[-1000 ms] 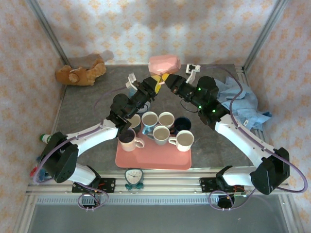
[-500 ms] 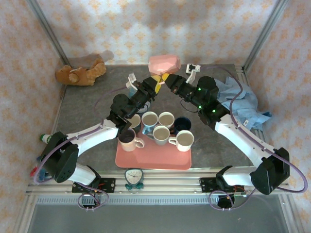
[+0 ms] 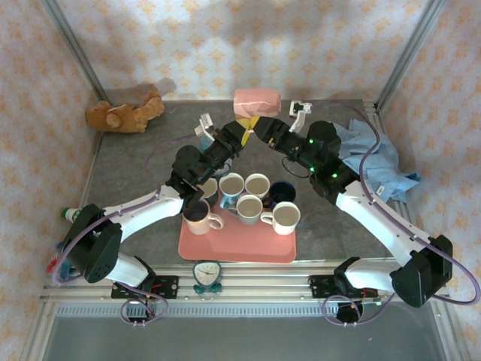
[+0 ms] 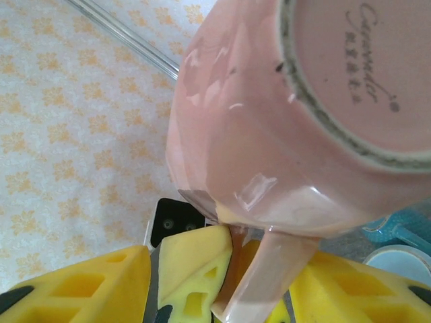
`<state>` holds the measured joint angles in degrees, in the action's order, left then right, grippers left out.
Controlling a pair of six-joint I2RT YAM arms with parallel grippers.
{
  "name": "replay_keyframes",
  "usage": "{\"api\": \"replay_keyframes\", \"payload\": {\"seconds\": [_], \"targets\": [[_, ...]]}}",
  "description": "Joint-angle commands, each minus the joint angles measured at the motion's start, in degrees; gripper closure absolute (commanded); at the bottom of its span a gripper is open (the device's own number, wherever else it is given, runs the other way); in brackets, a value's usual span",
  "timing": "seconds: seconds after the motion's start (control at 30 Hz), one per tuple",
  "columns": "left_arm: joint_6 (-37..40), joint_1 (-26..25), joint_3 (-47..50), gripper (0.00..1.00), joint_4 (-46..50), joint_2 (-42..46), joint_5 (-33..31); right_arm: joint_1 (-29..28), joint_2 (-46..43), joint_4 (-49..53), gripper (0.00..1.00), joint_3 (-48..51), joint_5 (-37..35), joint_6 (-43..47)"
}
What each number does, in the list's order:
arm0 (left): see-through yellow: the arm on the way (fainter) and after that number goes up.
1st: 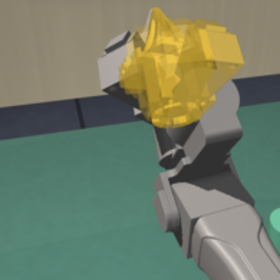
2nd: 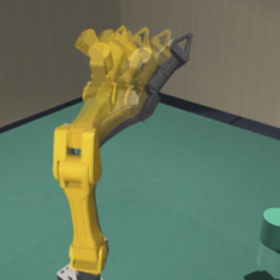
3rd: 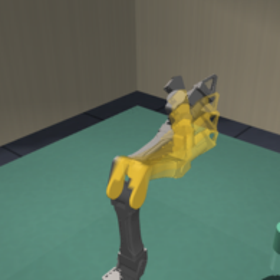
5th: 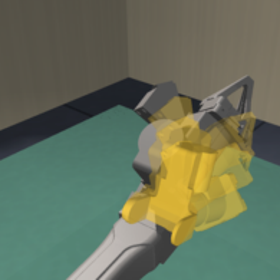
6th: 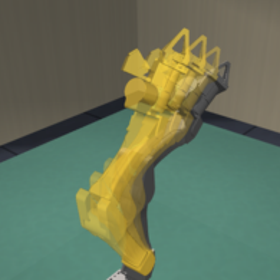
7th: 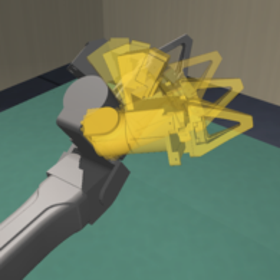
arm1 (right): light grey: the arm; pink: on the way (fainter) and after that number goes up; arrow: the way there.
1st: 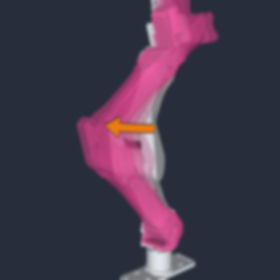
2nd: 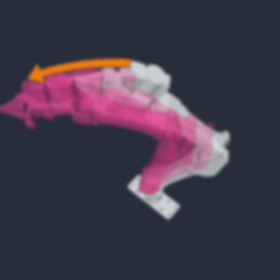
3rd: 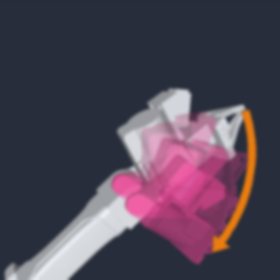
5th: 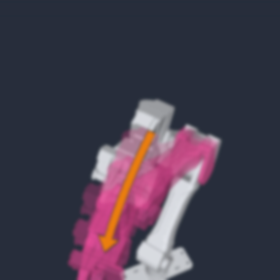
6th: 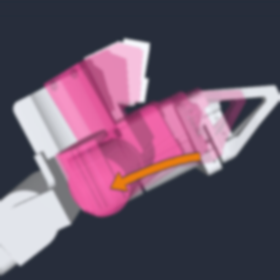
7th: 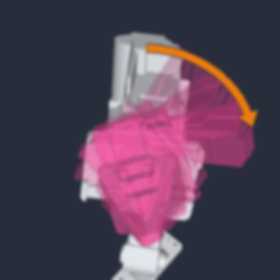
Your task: Turn the mug right side up
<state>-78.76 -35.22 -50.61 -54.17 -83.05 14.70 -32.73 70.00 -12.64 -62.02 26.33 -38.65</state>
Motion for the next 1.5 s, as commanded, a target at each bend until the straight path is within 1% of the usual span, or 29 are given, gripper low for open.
{"api": "replay_keyframes", "payload": {"seconds": [0.0, 0.17, 0.3, 0.47, 0.7, 0.9, 1.03, 1.2, 1.33, 1.47], "targets": [[3.63, 0.03, -2.37, 1.0, -4.02, 2.0, 0.27, -0.08, -1.82, 0.74, 0.42, -0.47, -1.34, 1.47], [5.18, 0.07, -2.76, 1.0, -3.24, 2.44, 0.33, 0.32, -4.19, 2.76, 0.41, -0.03, -1.3, 2.21], [7.33, 0.44, -3.33, 1.0, -1.73, 2.97, 1.11, 0.92, -5.13, 6.8, 0.39, -0.28, -1.53, 3.07], [13.07, 1.03, -3.91, 1.0, 5.17, 5.63, 2.21, 1.47, -5.97, 12.73, 0.37, -1.03, -1.3, 5.41], [28.17, 1.54, -7.3, 1.0, 22.34, 12.19, 4.79, 3.64, -8.41, 23.42, 0.37, -2.46, -1.28, 12.18], [42.48, 2.25, -11.86, 1.0, 39.21, 16.75, 7.82, 8.91, -11.24, 33.17, 0.37, -3.76, -2.53, 16.82], [50.33, 3.54, -14.13, 1.0, 47.58, 18.31, 11.69, 13.68, -11.91, 38.14, 0.37, -4.45, -2.65, 17.62], [59.57, 4.06, -14.95, 1.0, 54.51, 19.25, 17.88, 19.18, -10.18, 45.42, 0.37, -7.2, -0.47, 18.56], [69.85, 3.97, -17.42, 1.0, 65.36, 19.8, 21.75, 22.36, -8.25, 51.32, 0.39, -9.61, 0.53, 18.54], [78.94, 3.63, -16.33, 1.0, 69.6, 20.93, 26.03, 23.96, -7.13, 54.28, 0.41, -9.96, 2.07, 19.22]]}}
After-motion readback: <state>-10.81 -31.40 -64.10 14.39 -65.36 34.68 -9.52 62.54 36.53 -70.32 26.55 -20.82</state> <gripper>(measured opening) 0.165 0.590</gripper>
